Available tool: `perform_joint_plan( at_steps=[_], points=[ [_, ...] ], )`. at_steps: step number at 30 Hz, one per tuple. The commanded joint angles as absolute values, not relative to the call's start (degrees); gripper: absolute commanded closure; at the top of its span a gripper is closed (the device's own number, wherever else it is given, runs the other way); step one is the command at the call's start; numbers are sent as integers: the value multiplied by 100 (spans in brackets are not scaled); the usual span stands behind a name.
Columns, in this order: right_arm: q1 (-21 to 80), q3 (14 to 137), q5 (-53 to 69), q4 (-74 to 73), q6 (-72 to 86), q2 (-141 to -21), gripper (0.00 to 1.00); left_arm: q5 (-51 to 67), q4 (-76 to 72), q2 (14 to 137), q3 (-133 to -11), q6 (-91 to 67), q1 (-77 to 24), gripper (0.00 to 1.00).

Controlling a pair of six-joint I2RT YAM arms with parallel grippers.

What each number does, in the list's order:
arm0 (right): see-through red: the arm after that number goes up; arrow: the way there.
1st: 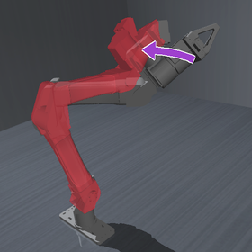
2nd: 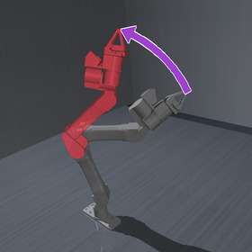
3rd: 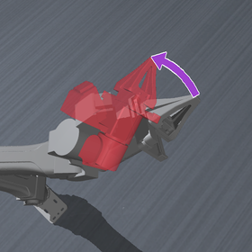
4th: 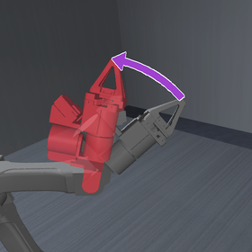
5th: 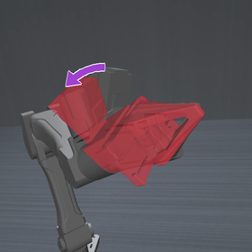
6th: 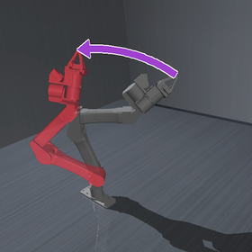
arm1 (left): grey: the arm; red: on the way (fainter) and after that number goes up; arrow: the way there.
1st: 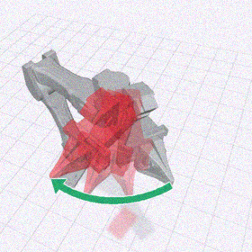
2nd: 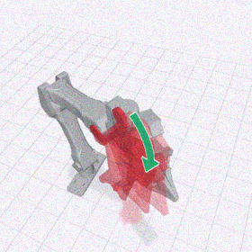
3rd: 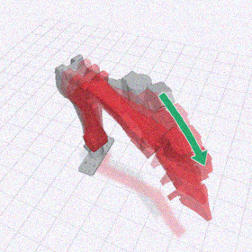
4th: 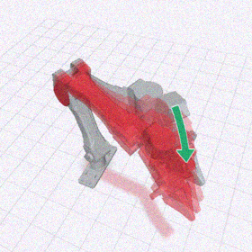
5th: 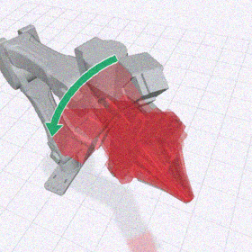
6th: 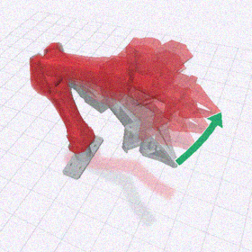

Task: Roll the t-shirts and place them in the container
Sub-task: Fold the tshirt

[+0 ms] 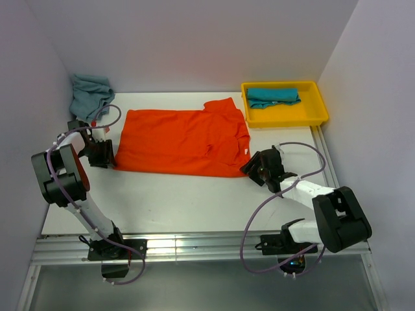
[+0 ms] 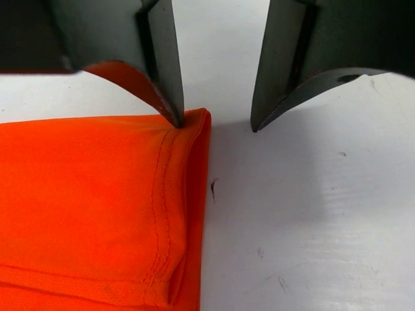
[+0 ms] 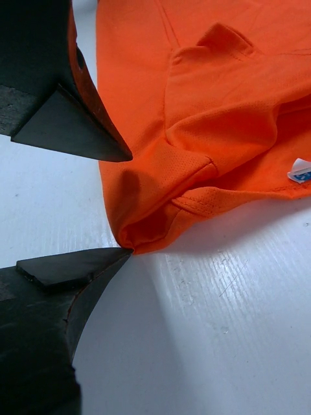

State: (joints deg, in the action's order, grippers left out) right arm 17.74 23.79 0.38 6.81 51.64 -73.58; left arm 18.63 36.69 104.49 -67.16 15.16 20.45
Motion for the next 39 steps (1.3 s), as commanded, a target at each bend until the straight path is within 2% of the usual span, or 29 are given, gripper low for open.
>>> perform_joint_plan(
  at_steps=[1, 4, 11, 14, 19, 23, 26, 39],
  points=[
    [1731, 2514, 123, 747, 5054, -7506, 37, 2004, 3744, 10600, -6864, 1494, 2074, 49],
    [1723, 2514, 158, 791, 5054, -7576, 38, 2074, 3814, 10591, -6882, 1520, 2074, 55],
    [1723, 2540, 150, 686, 5045, -7559, 46, 2215, 3928, 10547, -6899, 1564, 2030, 80],
    [1723, 2549, 97, 563, 5045, -7497, 54, 2276, 3937, 10468, -6856, 1617, 1969, 89],
    [1723, 2601, 27, 352, 5036, -7427, 74, 2346, 3937, 10310, -6803, 1661, 1820, 99],
    [1723, 2602, 9, 106, 5036, -7286, 86, 2417, 4008, 10117, -6750, 1740, 1784, 100],
    [1731, 2637, -149, -140, 5027, -7190, 90, 2312, 4052, 9941, -6689, 1810, 1784, 100],
    [1793, 2479, -114, -1239, 5053, -6382, 91, 1512, 4315, 9088, -5872, 2513, 1784, 100]
  ],
)
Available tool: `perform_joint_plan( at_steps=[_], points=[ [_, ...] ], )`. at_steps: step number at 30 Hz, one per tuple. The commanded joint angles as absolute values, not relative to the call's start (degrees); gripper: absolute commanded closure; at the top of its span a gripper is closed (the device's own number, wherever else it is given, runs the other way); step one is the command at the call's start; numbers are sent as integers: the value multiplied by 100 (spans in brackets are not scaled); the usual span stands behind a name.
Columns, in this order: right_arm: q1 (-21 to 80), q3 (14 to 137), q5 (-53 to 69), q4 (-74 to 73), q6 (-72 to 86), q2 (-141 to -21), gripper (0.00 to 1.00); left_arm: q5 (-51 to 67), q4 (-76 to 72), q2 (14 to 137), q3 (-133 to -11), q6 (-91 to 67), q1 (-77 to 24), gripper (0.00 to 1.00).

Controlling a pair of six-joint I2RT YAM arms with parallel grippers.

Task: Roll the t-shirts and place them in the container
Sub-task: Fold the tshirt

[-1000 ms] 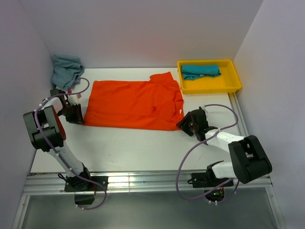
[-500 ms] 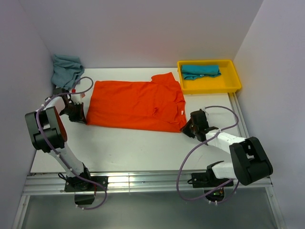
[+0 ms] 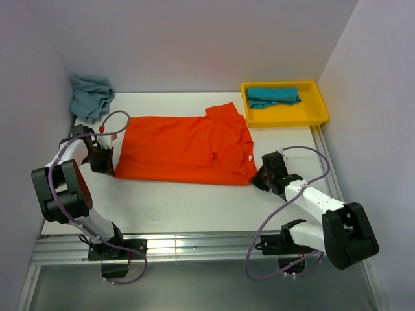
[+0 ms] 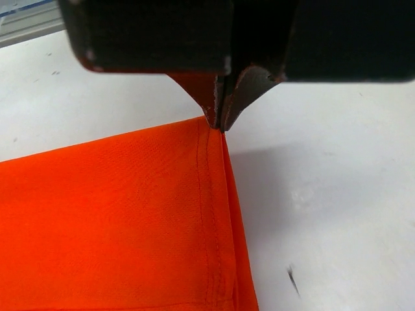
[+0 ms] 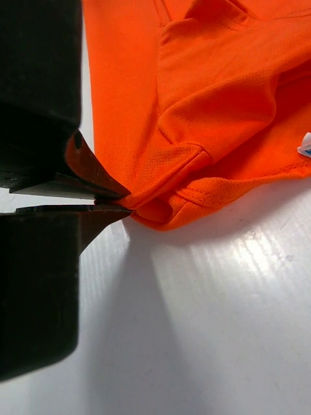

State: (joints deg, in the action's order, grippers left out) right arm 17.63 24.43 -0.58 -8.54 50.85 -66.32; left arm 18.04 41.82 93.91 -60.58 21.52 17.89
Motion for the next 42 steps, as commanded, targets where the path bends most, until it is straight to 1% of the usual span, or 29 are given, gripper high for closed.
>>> perform_joint_plan(
  at_steps=[1, 9, 17, 24, 25, 27, 28, 29, 30, 31, 32, 33, 34, 36, 42],
  points=[
    [1819, 2461, -123, -1361, 5097, -6320, 92, 1486, 4324, 8992, -5741, 2592, 1793, 100],
    [2267, 2268, -202, -2038, 5580, -5486, 92, 1318, 4412, 8473, -5221, 2874, 1793, 100],
    [3312, 2417, -624, -2847, 6292, -5335, 92, 1099, 4553, 7946, -4817, 3085, 1854, 100],
    [3577, 2250, -765, -3138, 6600, -4914, 91, 1011, 4632, 7866, -4579, 3243, 1925, 100],
    [3586, 2206, -747, -3138, 6601, -4887, 87, 1028, 4641, 7858, -4579, 3278, 1934, 100],
    [3603, 2197, -738, -3138, 6627, -4834, 79, 1011, 4702, 7840, -4631, 3287, 1951, 96],
    [3604, 2223, -738, -3146, 6610, -4817, 66, 1002, 4746, 7831, -4710, 3305, 1951, 90],
    [3612, 2258, -747, -3190, 6592, -4799, 60, 1011, 4833, 7822, -4772, 3322, 1969, 86],
    [3612, 2285, -808, -3225, 6574, -4755, 54, 1002, 4904, 7814, -4833, 3348, 1986, 74],
    [3612, 2390, -835, -3339, 6557, -4737, 45, 1011, 4948, 7805, -4973, 3375, 1978, 67],
    [3612, 2443, -878, -3392, 6513, -4711, 42, 1019, 4992, 7787, -5036, 3410, 2004, 62],
    [3612, 2513, -940, -3445, 6487, -4702, 40, 1020, 5097, 7778, -5106, 3428, 2013, 53],
    [3612, 2644, -958, -3558, 6460, -4693, 38, 1011, 5132, 7770, -5228, 3454, 2013, 51],
    [3612, 2812, -1028, -3665, 6364, -4685, 36, 985, 5220, 7752, -5369, 3480, 2021, 49],
    [3534, 3594, -1336, -3999, 5872, -4684, 30, 888, 5379, 7831, -6141, 3498, 2030, 46]
  ],
)
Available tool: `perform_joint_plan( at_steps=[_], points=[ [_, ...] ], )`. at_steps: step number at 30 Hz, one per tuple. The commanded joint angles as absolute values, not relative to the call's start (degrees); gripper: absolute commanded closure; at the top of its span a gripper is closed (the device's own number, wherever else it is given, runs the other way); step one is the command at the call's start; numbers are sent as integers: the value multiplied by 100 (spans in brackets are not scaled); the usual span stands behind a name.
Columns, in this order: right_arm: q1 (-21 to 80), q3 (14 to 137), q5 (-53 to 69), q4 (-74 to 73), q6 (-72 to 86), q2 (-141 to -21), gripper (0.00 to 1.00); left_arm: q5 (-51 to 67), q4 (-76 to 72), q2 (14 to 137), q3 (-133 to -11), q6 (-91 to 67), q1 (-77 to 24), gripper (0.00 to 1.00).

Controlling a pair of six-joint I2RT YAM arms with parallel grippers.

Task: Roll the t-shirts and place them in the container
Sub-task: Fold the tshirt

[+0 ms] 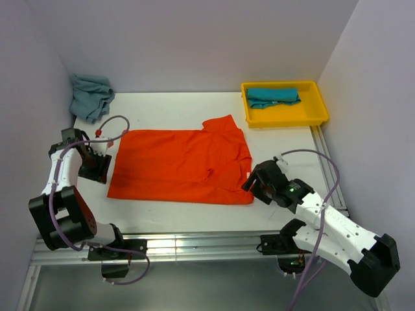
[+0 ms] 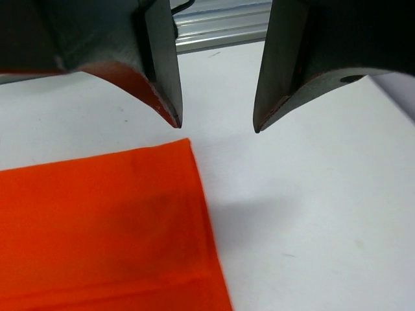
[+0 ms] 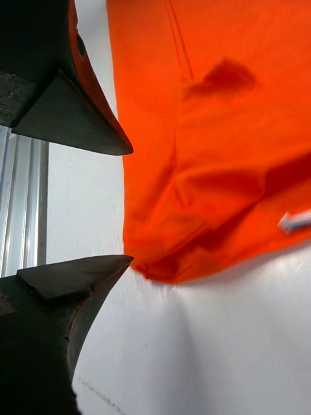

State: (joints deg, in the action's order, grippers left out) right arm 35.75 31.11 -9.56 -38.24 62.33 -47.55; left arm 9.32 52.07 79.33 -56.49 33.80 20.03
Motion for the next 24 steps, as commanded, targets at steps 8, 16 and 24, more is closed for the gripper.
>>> perform_joint_plan(
  at_steps=[8, 16, 24],
  points=[
    [2154, 5174, -439, -2611, 4211, -6516, 30, 1493, 5511, 9095, -8259, 2883, 1908, 46],
    [1899, 8470, -193, -2531, 3402, -9639, 34, 1599, 4326, 10590, -9746, 1943, 1494, 46],
    [1819, 10914, -421, -3304, 3252, -11961, 40, 2109, 3744, 11715, -10397, 1696, 1468, 44]
  ],
)
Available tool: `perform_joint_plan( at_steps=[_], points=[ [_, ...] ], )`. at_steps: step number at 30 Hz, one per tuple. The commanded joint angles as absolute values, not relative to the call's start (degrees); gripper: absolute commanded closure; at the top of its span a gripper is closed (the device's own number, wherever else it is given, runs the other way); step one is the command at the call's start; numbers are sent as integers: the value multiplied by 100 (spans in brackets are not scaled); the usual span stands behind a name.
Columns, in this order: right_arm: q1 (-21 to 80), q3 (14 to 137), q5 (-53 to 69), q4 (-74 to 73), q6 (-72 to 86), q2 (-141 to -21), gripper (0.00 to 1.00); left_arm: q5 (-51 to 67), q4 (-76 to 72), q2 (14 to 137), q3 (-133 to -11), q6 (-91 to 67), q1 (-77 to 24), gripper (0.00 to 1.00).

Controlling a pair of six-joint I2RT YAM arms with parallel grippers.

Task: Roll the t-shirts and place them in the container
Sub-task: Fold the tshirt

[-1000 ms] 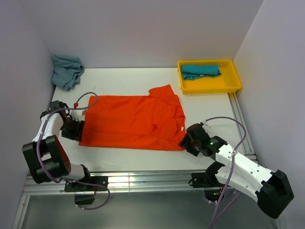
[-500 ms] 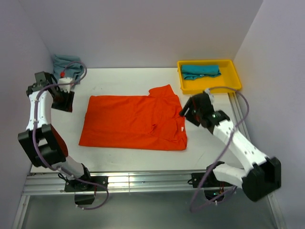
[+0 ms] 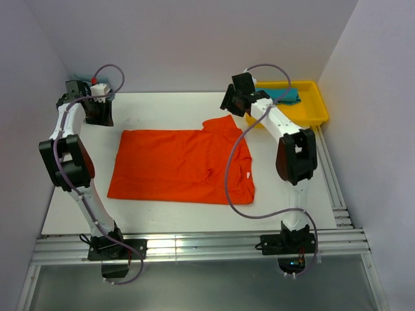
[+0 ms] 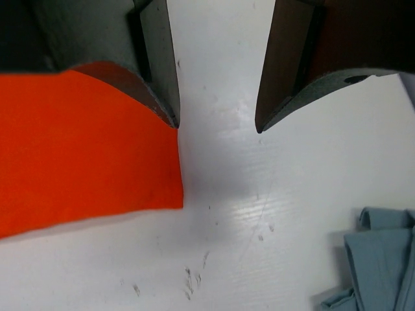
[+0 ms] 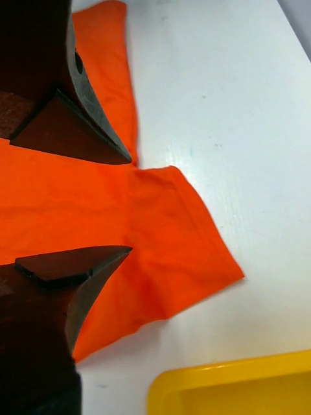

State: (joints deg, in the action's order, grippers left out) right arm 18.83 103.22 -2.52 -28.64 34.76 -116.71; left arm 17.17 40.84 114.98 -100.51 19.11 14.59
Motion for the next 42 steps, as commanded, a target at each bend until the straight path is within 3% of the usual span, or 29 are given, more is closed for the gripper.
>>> perform_joint_plan(
  at_steps=[1, 16, 34, 37, 42],
  points=[
    [1811, 11029, -465, -3331, 3226, -12075, 40, 2153, 3683, 11794, -10424, 1705, 1468, 44],
    [1661, 12146, -703, -3718, 2971, -13570, 40, 2593, 3463, 12542, -10310, 1775, 1389, 44],
    [1617, 12111, -378, -3542, 2918, -13939, 40, 2619, 3542, 12744, -10204, 1556, 1055, 45],
    [1608, 12085, -299, -3489, 2944, -13957, 43, 2593, 3568, 12735, -10213, 1477, 1028, 48],
    [1617, 11918, -264, -3349, 2988, -13861, 64, 2610, 3639, 12700, -10283, 1406, 993, 63]
  ],
)
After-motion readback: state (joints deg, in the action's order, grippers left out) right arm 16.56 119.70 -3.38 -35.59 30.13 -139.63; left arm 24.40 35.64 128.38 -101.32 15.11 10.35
